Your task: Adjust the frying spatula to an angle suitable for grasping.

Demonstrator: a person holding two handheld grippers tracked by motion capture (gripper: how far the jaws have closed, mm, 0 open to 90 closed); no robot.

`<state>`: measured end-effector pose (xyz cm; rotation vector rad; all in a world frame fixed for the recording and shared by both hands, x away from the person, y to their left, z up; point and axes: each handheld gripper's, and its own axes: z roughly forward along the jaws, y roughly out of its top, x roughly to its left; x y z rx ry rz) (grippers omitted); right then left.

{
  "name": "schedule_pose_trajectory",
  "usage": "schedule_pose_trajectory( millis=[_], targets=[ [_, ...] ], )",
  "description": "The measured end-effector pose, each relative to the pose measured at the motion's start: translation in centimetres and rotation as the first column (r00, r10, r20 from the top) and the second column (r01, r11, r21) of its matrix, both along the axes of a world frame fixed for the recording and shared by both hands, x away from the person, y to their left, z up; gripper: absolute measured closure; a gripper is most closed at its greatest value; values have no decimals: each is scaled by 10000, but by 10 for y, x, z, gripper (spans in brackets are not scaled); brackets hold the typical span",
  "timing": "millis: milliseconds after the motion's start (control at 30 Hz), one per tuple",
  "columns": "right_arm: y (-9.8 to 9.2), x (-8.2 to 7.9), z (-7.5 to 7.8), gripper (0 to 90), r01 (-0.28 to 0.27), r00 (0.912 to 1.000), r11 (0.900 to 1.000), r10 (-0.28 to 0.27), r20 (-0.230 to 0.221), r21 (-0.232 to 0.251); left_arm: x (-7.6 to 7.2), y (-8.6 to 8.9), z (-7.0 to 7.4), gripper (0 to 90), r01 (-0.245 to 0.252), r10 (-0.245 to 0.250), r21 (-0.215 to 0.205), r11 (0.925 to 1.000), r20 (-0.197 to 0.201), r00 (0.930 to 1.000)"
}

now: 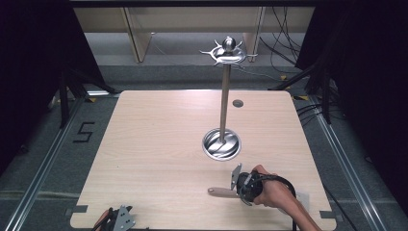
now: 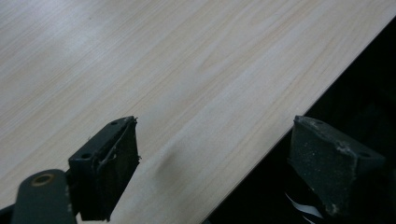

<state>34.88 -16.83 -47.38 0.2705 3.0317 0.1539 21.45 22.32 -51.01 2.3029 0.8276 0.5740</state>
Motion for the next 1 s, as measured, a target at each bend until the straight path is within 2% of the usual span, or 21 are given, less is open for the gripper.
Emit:
schedule_pose_trajectory(
  millis=[67, 200, 233, 267, 300, 333, 400, 433, 467, 500, 533, 567, 600, 633, 667, 700, 733, 767, 800, 867, 1000],
  targets=[
    [1, -1, 0, 760, -197, 9998, 9998, 197, 104, -18, 0, 1, 1, 150, 84, -84, 116, 9999, -5, 10000],
    [-1, -2, 0, 761, 223, 9995, 9997, -225, 217, 65, 0, 0, 1, 150, 72, -72, 102, 9999, 2, 10000],
    [-3, 0, 2, 761, 17, 9998, 10000, -18, 210, 49, 0, 0, 1, 150, 41, -41, 160, 9999, 5, 10000],
    [-6, 8, 1, 761, -1044, 9927, 9938, 1018, 646, 387, 0, 1, 1, 150, 46, -47, 197, 9998, 18, 10000],
    [-5, 1, 4, 762, 183, 9986, 9992, -201, 484, 360, 0, 0, 1, 151, 3, -3, 48, 10000, -8, 10000],
    [-7, -1, 6, 762, 605, 9970, 9973, -623, 450, 412, 1, 1, 1, 150, 151, -152, 191, 9997, 14, 9999],
    [-12, 3, 10, 762, 204, 9979, 9958, -258, 592, 892, 1, 1, 1, 150, 185, -186, 243, 9995, 23, 9998],
    [-14, 3, 14, 762, 383, 9969, 9938, -452, 651, 1045, 0, 0, 0, 150, -8, 8, -23, 10000, -31, 10000],
    [-17, 5, 17, 762, 289, 9965, 9912, -388, 744, 1295, 0, 0, 1, 150, 29, -29, 135, 9999, 3, 10000],
    [-19, 2, 20, 762, 878, 9934, 9866, -970, 616, 1377, 0, 0, 0, 150, 7, -7, 83, 10000, -36, 10000],
    [-23, 5, 24, 762, 522, 9949, 9823, -667, 755, 1801, 1, 1, 1, 150, 177, -177, 246, 9995, 13, 9998],
    [-26, 7, 26, 762, 437, 9952, 9799, -598, 776, 1949, 1, 1, 1, 150, 189, -188, 250, 9995, -15, 9998],
    [-29, 4, 30, 763, 1163, 9885, 9752, -1321, 736, 1883, 1, 1, 0, 150, 157, -157, 215, 9996, -11, 9999],
    [-31, 8, 31, 763, 517, 9930, 9769, -724, 931, 2074, 0, -1, 0, 150, 32, -31, 183, 9998, -32, 10000],
    [-33, 7, 35, 763, 765, 9907, 9757, -975, 944, 2053, -1, -1, -1, 150, -187, 189, 130, 9997, -152, 9997],
    [-35, 3, 37, 763, 1283, 9836, 9652, -1532, 950, 2279, 1, 0, -1, 150, 95, -95, 156, 9998, 24, 10000],
    [-38, 6, 39, 763, 992, 9832, 9611, -1346, 1235, 2578, 1, 0, 0, 150, 119, -118, 188, 9998, -80, 9999],
    [-40, 3, 42, 763, 1420, 9773, 9545, -1773, 1161, 2624, 1, 1, 1, 150, 197, -197, 230, 9995, -6, 9998],
    [-42, 5, 44, 763, 1083, 9792, 9553, -1502, 1363, 2749, 1, 1, 1, 150, 153, -153, 196, 9997, 6, 9999],
    [-48, 6, 49, 763, 1204, 9763, 9456, -1679, 1365, 3021, 0, 0, -1, 150, 20, -19, 11, 10000, -60, 10000],
    [-59, 7, 60, 763, 1205, 9692, 9261, -1876, 1594, 3575, 1, 1, 1, 150, 187, -186, 246, 9995, -10, 9998]
  ],
)
